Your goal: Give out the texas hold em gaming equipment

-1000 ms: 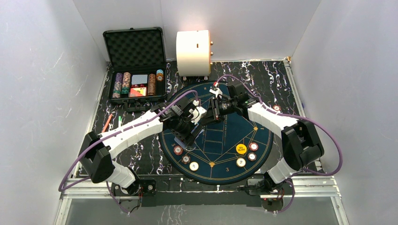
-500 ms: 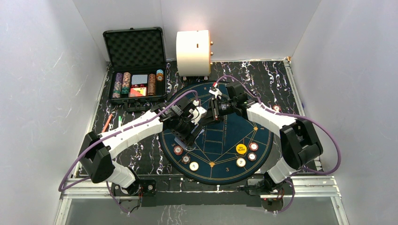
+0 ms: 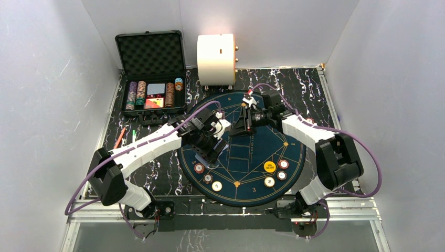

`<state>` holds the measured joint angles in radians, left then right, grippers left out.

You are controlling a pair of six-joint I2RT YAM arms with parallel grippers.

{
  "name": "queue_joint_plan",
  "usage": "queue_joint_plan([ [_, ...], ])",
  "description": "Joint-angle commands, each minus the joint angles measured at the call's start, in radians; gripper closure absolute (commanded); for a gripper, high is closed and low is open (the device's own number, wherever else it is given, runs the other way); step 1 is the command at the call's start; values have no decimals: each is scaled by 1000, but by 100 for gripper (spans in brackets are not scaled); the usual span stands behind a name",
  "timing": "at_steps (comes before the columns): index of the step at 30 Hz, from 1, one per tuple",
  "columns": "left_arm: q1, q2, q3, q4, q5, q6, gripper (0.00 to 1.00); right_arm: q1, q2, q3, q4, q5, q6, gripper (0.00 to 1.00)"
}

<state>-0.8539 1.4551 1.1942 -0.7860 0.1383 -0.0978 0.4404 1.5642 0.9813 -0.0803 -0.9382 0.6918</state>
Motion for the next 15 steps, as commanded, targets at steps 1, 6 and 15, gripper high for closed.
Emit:
queue_joint_plan([
  [1, 1, -57, 41, -5, 18, -6, 100, 22, -27, -7, 2, -34, -27, 65],
  [6, 1, -56, 45, -2, 16, -6, 100, 72, -6, -13, 74, -43, 21, 67],
  [15, 1, -53, 54, -7, 12, -3, 100, 120, 21, 2, 122, -41, 63, 83],
])
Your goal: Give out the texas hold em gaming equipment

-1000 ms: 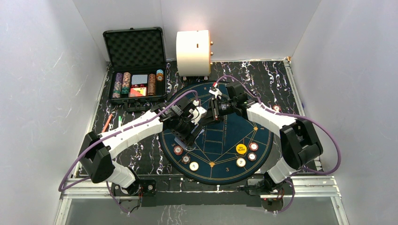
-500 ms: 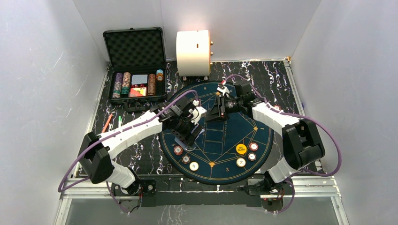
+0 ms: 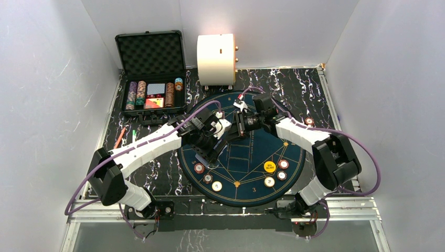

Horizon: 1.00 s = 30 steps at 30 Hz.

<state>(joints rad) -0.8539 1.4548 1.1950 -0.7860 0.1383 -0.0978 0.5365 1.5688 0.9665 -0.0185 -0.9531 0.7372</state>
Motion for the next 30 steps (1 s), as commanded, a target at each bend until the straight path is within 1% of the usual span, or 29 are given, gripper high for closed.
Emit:
queue_joint_plan([
  [1, 1, -53, 54, -7, 12, -3, 100, 29, 19, 19, 61, -25, 20, 85],
  [4, 2, -51, 54, -6, 11, -4, 100, 42, 23, 17, 74, -26, 32, 89],
  [8, 1, -48, 56, -6, 13, -2, 100, 55, 29, 17, 83, -23, 39, 89],
  [14, 1, -49, 52, -8, 9, 0, 100, 61, 10, 15, 74, -11, 38, 87],
  [19, 1, -44, 53, -6, 12, -1, 100, 74, 22, -2, 119, -25, 70, 86],
  [22, 2, -43, 54, -7, 14, 0, 100, 74, 9, 3, 115, -22, 67, 83],
  [27, 1, -47, 53, -16, 10, 0, 100, 25, -32, 21, 12, -14, 0, 71],
  [30, 2, -49, 57, -21, 7, 1, 100, -13, -57, 13, -22, -19, -29, 63],
])
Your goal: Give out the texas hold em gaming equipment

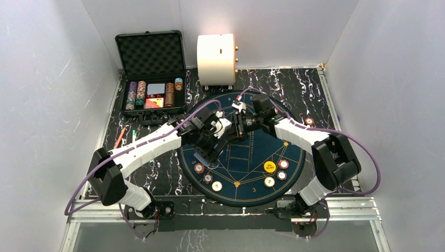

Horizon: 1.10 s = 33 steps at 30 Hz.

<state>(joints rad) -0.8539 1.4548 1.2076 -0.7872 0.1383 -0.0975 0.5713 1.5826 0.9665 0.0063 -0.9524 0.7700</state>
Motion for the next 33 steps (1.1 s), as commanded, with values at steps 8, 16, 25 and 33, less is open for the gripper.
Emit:
queue_joint_plan([
  [8, 1, -50, 50, -24, 6, -2, 100, -1, -4, 29, -43, 11, -79, 28],
  [16, 1, -47, 56, -27, 6, -2, 100, 90, 51, 36, 62, 32, -5, 31],
  [25, 1, -54, 52, -26, 4, -5, 100, 87, 49, 23, 18, 68, -30, 45],
  [33, 1, -60, 50, -28, 0, -4, 100, 71, 27, 19, -7, 88, -40, 51],
])
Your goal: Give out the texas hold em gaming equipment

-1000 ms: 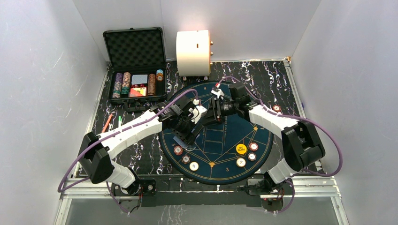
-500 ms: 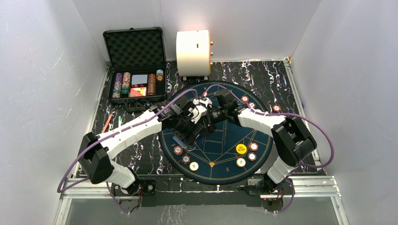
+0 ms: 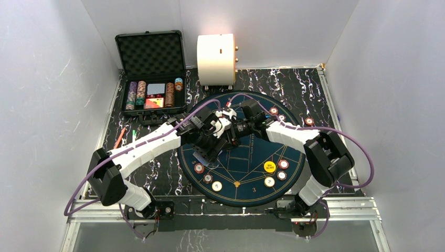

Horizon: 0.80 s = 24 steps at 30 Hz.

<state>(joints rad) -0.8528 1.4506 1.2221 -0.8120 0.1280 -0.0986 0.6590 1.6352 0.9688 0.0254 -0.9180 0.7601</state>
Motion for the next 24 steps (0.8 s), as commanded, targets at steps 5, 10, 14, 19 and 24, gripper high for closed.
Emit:
queue_joint_plan([
  [5, 1, -56, 37, -3, 10, -3, 100, -23, -25, 28, -52, 56, -51, 51],
  [10, 0, -62, 35, -3, 9, -3, 100, -35, -27, 40, -75, 54, -67, 49],
  [14, 0, -62, 34, -4, 9, -3, 100, -38, -31, 52, -89, 47, -76, 48],
  [19, 0, -60, 33, -3, 9, -3, 100, -44, -38, 57, -96, 47, -78, 48],
  [24, 1, -56, 34, -1, 10, -1, 100, -55, -48, 59, -103, 38, -81, 48],
])
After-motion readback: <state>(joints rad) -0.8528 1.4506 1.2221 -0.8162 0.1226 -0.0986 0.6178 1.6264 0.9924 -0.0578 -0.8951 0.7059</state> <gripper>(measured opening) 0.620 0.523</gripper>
